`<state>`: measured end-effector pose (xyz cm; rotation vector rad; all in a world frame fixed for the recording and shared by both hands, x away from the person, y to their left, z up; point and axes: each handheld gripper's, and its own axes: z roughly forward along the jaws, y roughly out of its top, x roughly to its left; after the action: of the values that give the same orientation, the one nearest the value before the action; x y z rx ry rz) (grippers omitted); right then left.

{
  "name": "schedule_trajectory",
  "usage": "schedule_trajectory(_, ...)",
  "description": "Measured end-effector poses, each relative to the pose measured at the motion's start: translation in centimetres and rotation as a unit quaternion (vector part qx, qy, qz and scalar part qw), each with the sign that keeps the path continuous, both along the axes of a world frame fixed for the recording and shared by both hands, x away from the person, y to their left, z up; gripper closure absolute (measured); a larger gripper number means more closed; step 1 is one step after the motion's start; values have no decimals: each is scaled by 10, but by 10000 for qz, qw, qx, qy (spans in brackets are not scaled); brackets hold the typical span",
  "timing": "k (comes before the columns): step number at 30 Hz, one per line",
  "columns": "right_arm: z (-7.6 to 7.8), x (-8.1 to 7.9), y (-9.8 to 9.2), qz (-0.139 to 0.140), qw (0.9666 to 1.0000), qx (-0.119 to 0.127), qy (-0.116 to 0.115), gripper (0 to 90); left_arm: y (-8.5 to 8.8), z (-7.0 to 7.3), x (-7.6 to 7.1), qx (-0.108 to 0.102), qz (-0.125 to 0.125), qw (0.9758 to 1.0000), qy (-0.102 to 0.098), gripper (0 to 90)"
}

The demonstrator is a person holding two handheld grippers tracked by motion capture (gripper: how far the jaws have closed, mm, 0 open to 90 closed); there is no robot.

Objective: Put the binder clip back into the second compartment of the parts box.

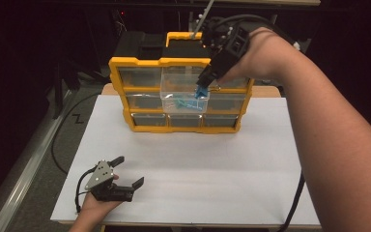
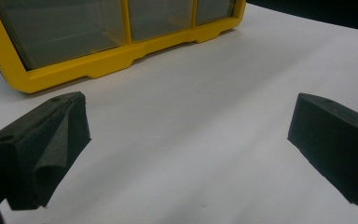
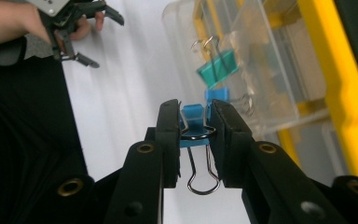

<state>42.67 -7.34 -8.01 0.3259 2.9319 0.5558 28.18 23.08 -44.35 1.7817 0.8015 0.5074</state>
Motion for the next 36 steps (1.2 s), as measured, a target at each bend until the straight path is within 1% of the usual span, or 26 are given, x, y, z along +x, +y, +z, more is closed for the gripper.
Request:
schedule_trajectory(1,0,3,4,1,10000,14,-5,752,0,0,0,0,0,10000,0,2)
schedule_trajectory(2,0,3,4,1,10000,14,-5,752,0,0,0,-7,4,10000,-5,2)
schedule_trajectory(3,-3,10,12,-12,10000,5,-16,751,1,0,0,-31,9,10000,-17,2)
schedule_trajectory(4,-4,14,15,-17,10000,6,-1,751,1,0,0,-31,9,10000,-17,2)
schedule_trajectory(5,-4,14,15,-17,10000,6,-1,751,1,0,0,-38,8,10000,-19,2)
schedule_trajectory(7,-11,25,22,-52,10000,-9,3,751,1,0,0,-49,4,10000,-16,2)
schedule_trajectory(10,-13,30,26,-69,10000,-8,-35,751,2,0,0,-46,1,10000,-14,2)
schedule_trajectory(11,-16,34,28,-92,10000,-23,5,751,2,0,0,-48,-3,10000,-20,2)
schedule_trajectory(13,-21,37,32,-115,9998,-159,2,749,2,0,1,-47,-7,10000,-26,2)
schedule_trajectory(14,-22,38,33,-149,9997,-184,-8,744,2,0,1,-47,-7,10000,-26,2)
schedule_trajectory(15,-23,39,33,-188,9996,-200,-29,722,2,0,1,-41,-11,10000,-26,2)
schedule_trajectory(16,-23,39,33,-229,9996,-176,-71,630,2,0,1,-41,-11,10000,-26,2)
schedule_trajectory(17,-22,40,33,-299,9995,-119,-11,537,2,0,1,-34,-13,10000,-18,2)
schedule_trajectory(18,-22,40,33,-299,9995,-119,-11,537,2,0,1,-34,-13,10000,-18,2)
schedule_trajectory(19,-18,37,32,-341,9994,-89,-56,448,1,0,1,-28,-19,10000,-25,2)
schedule_trajectory(20,-18,37,32,-341,9994,-89,-56,448,1,0,1,-28,-19,10000,-25,2)
schedule_trajectory(21,-15,32,28,-364,9993,-30,-46,417,1,0,1,-22,-19,10000,-25,2)
schedule_trajectory(22,-15,32,28,-364,9993,-30,-46,417,1,0,1,-24,-21,10000,-20,2)
schedule_trajectory(23,-13,25,23,-352,9993,-105,-54,392,1,0,1,-9,-29,10000,-13,2)
schedule_trajectory(27,-11,14,13,-407,9990,-158,-35,376,0,0,1,4,-36,10000,1,2)
schedule_trajectory(28,-12,11,8,-397,9991,-137,-35,373,0,0,1,2,-37,10000,6,2)
schedule_trajectory(30,-13,4,-1,-411,9990,-173,-46,363,-1,0,1,3,-32,10000,3,2)
schedule_trajectory(31,-14,-3,-11,-471,9987,-204,-47,353,-1,0,0,1,-27,10000,-2,2)
schedule_trajectory(32,-14,-3,-11,-471,9987,-204,-47,353,-1,0,0,1,-27,10000,-2,2)
schedule_trajectory(33,-16,-8,-21,-532,9983,-229,-38,342,-1,0,0,-5,-26,10000,12,2)
schedule_trajectory(36,-21,-14,-31,-582,9980,-238,-57,327,-1,0,1,-18,-13,10000,20,2)
